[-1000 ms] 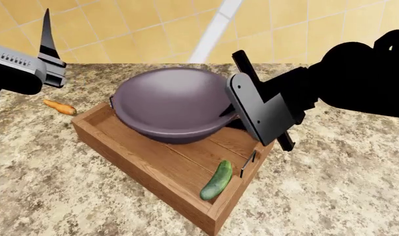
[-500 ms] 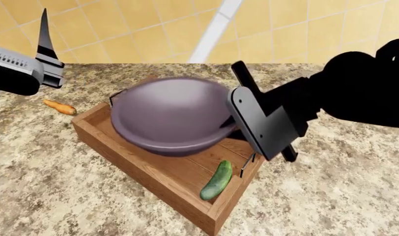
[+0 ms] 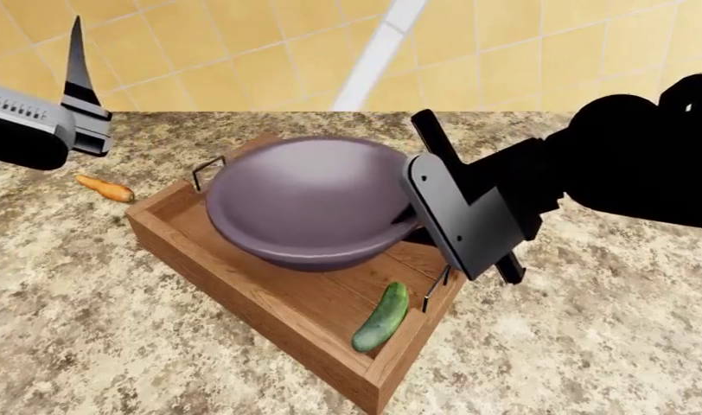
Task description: Place the two vegetables and bowl onto the tray for setting up a vegetable dip station.
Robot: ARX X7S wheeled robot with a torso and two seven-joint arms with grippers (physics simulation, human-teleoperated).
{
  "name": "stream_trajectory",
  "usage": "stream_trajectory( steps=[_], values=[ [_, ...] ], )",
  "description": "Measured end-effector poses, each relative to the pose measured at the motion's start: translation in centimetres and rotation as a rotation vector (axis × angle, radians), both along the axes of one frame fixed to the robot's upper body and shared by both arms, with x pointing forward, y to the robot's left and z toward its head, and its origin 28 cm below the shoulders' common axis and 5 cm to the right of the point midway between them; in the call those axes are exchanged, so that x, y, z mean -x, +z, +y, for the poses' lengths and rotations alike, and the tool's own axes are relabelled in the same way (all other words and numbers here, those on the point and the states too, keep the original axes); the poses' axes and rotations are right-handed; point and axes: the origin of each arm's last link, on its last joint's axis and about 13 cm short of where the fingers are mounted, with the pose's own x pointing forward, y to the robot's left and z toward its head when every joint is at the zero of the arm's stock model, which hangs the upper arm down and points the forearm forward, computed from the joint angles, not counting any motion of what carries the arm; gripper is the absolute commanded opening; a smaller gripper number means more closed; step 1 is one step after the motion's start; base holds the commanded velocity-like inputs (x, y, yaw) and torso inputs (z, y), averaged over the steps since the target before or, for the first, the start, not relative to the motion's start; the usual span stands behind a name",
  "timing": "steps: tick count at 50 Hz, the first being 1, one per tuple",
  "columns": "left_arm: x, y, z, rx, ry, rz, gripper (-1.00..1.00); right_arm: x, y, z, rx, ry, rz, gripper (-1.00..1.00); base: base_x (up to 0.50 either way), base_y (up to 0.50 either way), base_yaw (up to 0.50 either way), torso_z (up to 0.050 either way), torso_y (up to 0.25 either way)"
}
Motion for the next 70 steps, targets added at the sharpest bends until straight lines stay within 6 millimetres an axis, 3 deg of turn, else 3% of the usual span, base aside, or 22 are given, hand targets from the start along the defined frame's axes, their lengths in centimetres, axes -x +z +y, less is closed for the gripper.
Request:
stream_trajectory(
  steps=[35,70],
  values=[
    [0.1,-0.1,0.1,0.005,0.003,-0.003,1.0,0.2,-1.3,-0.5,0.004,-0.04,0.036,-1.0,0.0,0.0,0.0,0.0,0.0],
    [0.3,-0.3,0.4,0.019,0.006,-0.012,1.0,1.2,-1.0,0.1,0.034,-0.007,0.049,-1.0,0.0,0.0,0.0,0.0,0.0]
  ],
)
